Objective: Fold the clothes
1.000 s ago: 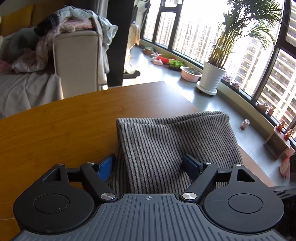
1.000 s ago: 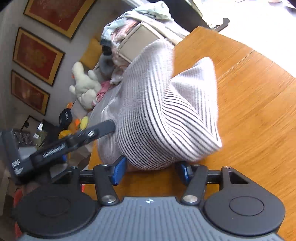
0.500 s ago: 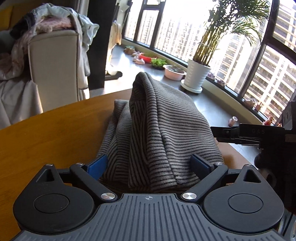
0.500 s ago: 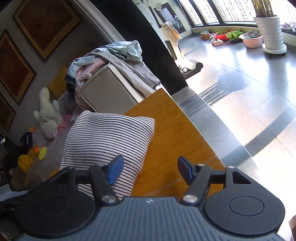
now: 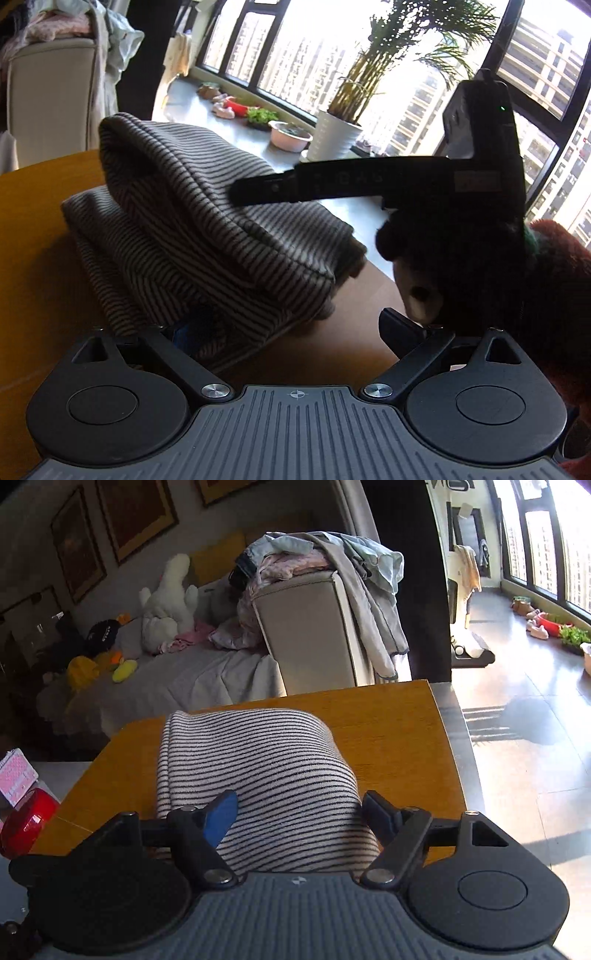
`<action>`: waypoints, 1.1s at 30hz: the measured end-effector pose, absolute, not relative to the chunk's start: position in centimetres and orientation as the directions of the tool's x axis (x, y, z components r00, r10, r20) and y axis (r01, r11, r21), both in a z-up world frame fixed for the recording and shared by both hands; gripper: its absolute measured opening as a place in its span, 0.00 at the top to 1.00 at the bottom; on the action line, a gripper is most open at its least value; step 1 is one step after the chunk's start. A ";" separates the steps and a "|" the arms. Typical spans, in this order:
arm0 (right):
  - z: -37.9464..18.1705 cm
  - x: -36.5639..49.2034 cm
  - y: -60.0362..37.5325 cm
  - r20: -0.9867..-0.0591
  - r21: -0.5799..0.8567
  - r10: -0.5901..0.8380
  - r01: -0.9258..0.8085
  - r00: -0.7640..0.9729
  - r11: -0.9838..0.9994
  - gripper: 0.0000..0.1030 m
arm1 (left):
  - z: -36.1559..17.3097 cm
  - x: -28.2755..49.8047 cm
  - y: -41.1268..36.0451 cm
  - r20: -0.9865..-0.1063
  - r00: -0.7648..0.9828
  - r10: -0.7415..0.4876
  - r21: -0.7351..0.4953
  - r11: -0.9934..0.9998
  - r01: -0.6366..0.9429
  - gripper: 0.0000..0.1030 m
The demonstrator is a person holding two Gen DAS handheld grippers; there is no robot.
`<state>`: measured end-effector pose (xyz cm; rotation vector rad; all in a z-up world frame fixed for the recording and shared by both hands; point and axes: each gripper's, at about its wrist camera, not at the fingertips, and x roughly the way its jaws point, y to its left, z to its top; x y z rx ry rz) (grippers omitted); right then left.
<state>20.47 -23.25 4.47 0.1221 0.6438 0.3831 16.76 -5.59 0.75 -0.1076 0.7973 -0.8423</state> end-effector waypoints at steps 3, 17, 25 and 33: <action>6.0 18.3 -22.4 -0.522 0.109 0.342 -0.336 0.781 0.935 0.27 | 1.5 14.0 -4.7 -0.570 0.408 -0.713 -0.401 0.675 0.619 0.05; 1.6 12.9 -14.1 -0.469 -0.398 0.195 -0.403 0.862 0.824 0.27 | 0.4 19.7 1.4 -0.684 0.629 -0.368 -0.338 0.925 0.174 0.54; 8.1 13.6 -17.6 -0.414 -0.046 0.334 -0.386 0.847 0.921 0.76 | -0.8 20.1 0.5 -0.685 0.572 -0.452 -0.415 0.887 0.203 0.68; 4.8 16.4 -15.1 -0.566 0.080 0.416 -0.454 0.712 0.887 0.74 | -1.8 20.5 1.9 -0.641 0.554 -0.532 -0.520 0.831 0.196 0.69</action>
